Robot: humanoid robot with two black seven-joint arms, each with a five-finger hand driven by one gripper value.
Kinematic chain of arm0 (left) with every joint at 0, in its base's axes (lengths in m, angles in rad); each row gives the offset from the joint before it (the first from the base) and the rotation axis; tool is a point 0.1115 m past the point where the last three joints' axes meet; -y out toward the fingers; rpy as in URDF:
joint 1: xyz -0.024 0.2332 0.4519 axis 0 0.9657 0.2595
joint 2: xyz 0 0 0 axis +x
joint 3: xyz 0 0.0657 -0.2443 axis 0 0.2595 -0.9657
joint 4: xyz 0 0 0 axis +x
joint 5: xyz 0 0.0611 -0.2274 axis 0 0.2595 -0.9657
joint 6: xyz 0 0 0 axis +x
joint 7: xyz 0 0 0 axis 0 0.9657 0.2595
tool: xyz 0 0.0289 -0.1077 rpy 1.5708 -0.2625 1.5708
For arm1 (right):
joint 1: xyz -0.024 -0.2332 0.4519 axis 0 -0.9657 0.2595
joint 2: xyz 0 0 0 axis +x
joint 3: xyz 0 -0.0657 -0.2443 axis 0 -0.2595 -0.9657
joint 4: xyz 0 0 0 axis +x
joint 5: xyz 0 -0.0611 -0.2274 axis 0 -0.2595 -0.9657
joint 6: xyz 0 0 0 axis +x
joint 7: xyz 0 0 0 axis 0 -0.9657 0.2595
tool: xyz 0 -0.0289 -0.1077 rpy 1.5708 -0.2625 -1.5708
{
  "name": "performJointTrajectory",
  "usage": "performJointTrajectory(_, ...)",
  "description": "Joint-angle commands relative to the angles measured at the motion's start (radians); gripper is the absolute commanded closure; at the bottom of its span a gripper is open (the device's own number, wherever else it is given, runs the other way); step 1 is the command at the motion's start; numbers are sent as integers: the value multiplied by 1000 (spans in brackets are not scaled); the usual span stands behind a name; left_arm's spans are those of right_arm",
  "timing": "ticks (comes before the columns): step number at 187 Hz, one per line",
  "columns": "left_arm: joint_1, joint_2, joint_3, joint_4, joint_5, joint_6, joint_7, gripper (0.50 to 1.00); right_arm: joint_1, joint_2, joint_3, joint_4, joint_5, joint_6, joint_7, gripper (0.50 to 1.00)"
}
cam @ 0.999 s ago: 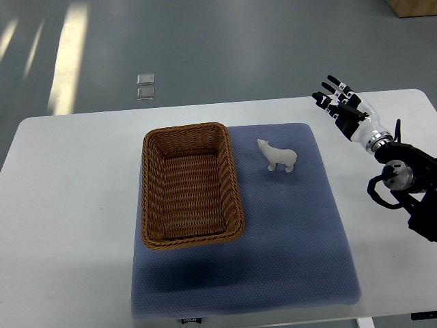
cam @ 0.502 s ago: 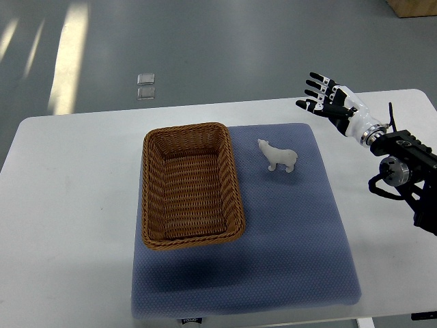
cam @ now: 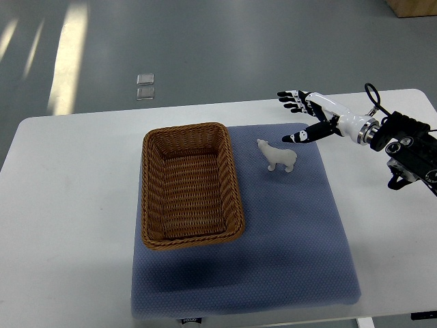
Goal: Place white bear in brown basket with right hand
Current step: 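Reach the right hand toward the white polar bear figurine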
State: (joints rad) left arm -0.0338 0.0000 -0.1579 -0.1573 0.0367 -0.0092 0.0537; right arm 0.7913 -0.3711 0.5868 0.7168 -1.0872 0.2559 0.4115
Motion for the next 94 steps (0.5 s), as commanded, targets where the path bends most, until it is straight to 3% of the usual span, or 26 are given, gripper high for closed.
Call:
performJointTrajectory(1, 0, 0, 0, 1, 0, 0, 0, 500, 16, -20, -50, 10, -80, -1, 10, 579)
performJointTrajectory(94, 0, 0, 0, -1, 0, 0, 0, 500, 37, -23, -145, 12, -161, -10, 6, 593)
